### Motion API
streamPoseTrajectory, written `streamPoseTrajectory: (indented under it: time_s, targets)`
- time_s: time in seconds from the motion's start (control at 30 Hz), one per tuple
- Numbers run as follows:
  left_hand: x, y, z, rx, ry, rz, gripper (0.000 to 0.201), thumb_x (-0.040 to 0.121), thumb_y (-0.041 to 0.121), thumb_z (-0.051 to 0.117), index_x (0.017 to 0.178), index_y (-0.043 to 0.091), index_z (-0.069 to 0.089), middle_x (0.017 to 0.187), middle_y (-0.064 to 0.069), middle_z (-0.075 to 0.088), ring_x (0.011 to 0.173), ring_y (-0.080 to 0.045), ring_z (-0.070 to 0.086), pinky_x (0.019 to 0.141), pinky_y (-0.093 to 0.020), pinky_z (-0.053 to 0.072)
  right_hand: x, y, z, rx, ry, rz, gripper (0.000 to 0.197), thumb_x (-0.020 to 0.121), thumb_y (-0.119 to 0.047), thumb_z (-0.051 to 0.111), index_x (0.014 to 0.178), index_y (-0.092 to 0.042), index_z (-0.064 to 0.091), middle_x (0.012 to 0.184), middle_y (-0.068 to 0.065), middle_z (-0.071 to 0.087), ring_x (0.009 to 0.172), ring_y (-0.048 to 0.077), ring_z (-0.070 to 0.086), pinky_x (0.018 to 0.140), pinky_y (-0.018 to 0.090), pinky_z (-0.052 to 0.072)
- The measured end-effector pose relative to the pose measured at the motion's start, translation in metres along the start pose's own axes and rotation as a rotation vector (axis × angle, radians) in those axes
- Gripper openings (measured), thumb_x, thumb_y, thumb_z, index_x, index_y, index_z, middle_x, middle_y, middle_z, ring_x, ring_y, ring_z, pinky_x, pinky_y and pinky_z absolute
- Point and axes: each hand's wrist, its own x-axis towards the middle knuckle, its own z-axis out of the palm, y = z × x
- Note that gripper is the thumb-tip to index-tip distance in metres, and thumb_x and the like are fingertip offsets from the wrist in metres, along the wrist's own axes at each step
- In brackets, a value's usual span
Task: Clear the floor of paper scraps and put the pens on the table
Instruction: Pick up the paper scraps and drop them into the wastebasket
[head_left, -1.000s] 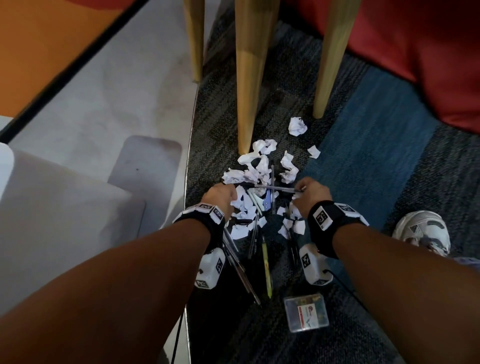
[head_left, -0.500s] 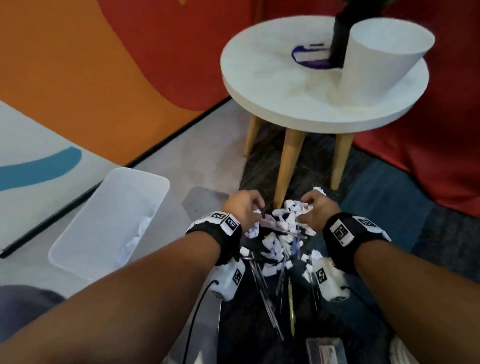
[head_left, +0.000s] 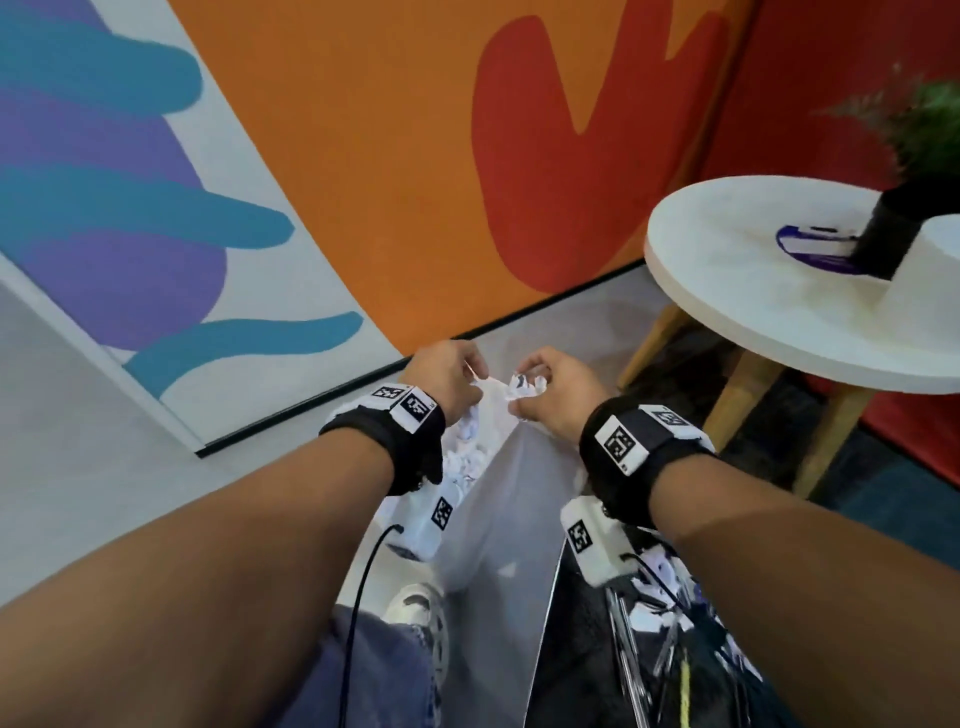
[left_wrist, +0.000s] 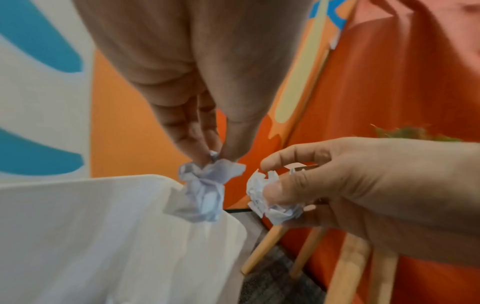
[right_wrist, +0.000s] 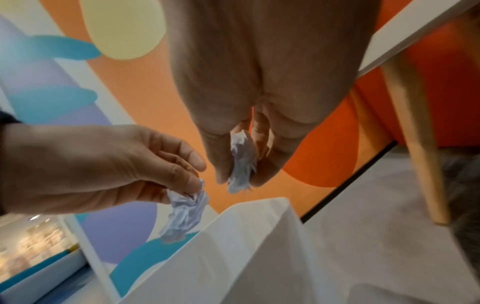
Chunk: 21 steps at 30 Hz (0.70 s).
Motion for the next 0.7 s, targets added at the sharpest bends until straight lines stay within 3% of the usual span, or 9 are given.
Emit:
streamPoseTrajectory:
  time_s: [0.17, 0.27, 0.37, 0.43, 0.6, 0.7]
  targets:
    - [-0.001, -0.037, 0.01, 0.119, -0.106, -0.121, 0.018, 0.08, 0.009, 0.066, 0.092, 0.023, 0.064, 0.092, 0.003, 0.064, 0.086, -0.017, 0.063, 0.068, -0.025, 0.047, 0.007, -0.01, 0.043, -0.101, -0.071, -0.034, 0.038, 0.075, -0.012, 0.078, 0.107, -0.02, 0.058, 0.104, -0.006, 0.058, 0.081, 0.014, 0.058, 0.054, 0.009, 0.038]
    - [0.0, -0.052, 0.016, 0.179, -0.181, -0.15, 0.017, 0.081, 0.018, 0.069, 0.094, 0.025, 0.061, 0.097, 0.002, 0.063, 0.091, -0.018, 0.066, 0.067, -0.024, 0.045, 0.008, -0.008, 0.056, -0.177, -0.101, -0.044, 0.043, 0.075, -0.02, 0.08, 0.112, -0.026, 0.058, 0.107, -0.006, 0.06, 0.086, 0.012, 0.058, 0.061, 0.015, 0.04]
    - [0.001, -0.058, 0.018, 0.223, -0.227, -0.158, 0.024, 0.084, 0.026, 0.069, 0.107, 0.023, 0.062, 0.101, 0.002, 0.062, 0.097, -0.021, 0.064, 0.074, -0.026, 0.046, 0.009, -0.002, 0.059, -0.244, -0.154, -0.022, 0.048, 0.073, -0.029, 0.081, 0.117, -0.032, 0.06, 0.108, -0.009, 0.063, 0.097, 0.011, 0.062, 0.085, 0.025, 0.049]
    - [0.004, -0.057, 0.019, 0.223, -0.224, -0.152, 0.025, 0.085, 0.026, 0.068, 0.109, 0.024, 0.062, 0.107, 0.001, 0.065, 0.099, -0.021, 0.063, 0.077, -0.027, 0.048, 0.009, 0.003, 0.055, -0.257, -0.132, -0.016, 0.042, 0.074, -0.033, 0.079, 0.113, -0.032, 0.063, 0.107, -0.01, 0.066, 0.101, 0.011, 0.063, 0.093, 0.033, 0.05]
    - [0.009, -0.041, 0.021, 0.206, -0.239, -0.162, 0.029, 0.088, 0.011, 0.054, 0.106, 0.031, 0.065, 0.111, 0.002, 0.066, 0.096, -0.019, 0.065, 0.079, -0.028, 0.052, 0.002, 0.018, 0.022, -0.176, -0.013, 0.033, 0.026, 0.085, -0.028, 0.067, 0.111, -0.024, 0.064, 0.088, -0.007, 0.064, 0.086, 0.015, 0.061, 0.081, 0.027, 0.049]
    - [0.008, -0.032, 0.026, 0.195, -0.318, -0.124, 0.032, 0.09, 0.005, 0.052, 0.114, 0.021, 0.066, 0.115, 0.0, 0.066, 0.097, -0.017, 0.063, 0.079, -0.023, 0.048, -0.006, 0.037, -0.004, -0.21, 0.048, 0.065, 0.025, 0.087, -0.02, 0.06, 0.111, -0.022, 0.065, 0.084, -0.006, 0.062, 0.091, 0.019, 0.062, 0.081, 0.025, 0.047]
